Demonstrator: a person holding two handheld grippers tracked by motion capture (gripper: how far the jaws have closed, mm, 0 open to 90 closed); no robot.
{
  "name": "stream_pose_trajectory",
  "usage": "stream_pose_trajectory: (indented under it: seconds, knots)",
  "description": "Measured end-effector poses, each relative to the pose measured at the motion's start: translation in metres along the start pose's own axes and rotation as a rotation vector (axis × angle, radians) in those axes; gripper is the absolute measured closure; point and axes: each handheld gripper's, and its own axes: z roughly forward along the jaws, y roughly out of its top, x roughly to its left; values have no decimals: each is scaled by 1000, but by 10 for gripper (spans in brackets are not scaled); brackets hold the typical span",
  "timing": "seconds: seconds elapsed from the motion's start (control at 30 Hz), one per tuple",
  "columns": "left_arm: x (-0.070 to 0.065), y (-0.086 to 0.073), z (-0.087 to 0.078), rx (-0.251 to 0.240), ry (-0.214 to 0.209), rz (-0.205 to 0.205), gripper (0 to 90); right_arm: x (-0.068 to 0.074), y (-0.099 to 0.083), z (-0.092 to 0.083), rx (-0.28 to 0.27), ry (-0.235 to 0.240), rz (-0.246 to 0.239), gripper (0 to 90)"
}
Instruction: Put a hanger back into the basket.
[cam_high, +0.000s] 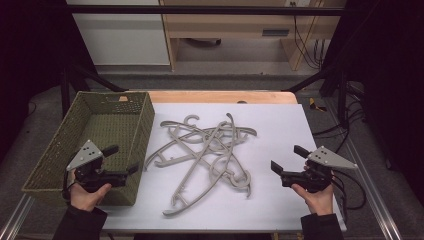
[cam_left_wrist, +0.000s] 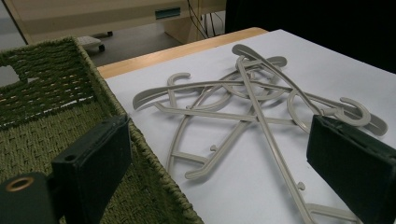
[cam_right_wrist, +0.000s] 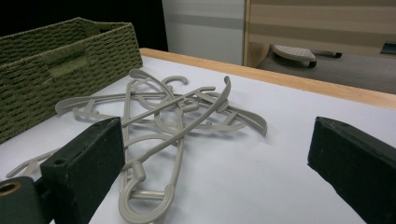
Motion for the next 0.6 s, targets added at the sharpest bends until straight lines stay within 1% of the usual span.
stream_pose_trajectory:
  seconds: [0.23,0.33,0.4,0.47,0.53,0.6]
  knots:
    - [0,0,-1,-1,-1,0,66,3,1,2,8,-4,9,57]
    - [1,0,0,3,2,2,66,6,2,3,18,-7,2,58]
    - [1,0,-1,5,4,2,66,9,4,5,19,-7,0,67]
    - [1,0,-1,3,2,0,69,15,6,9,36,0,-12,70]
    - [0,0,-1,4,0,4,70,17,6,10,43,2,-15,70]
    - [0,0,0,7,0,8,71,23,7,15,57,10,-13,73]
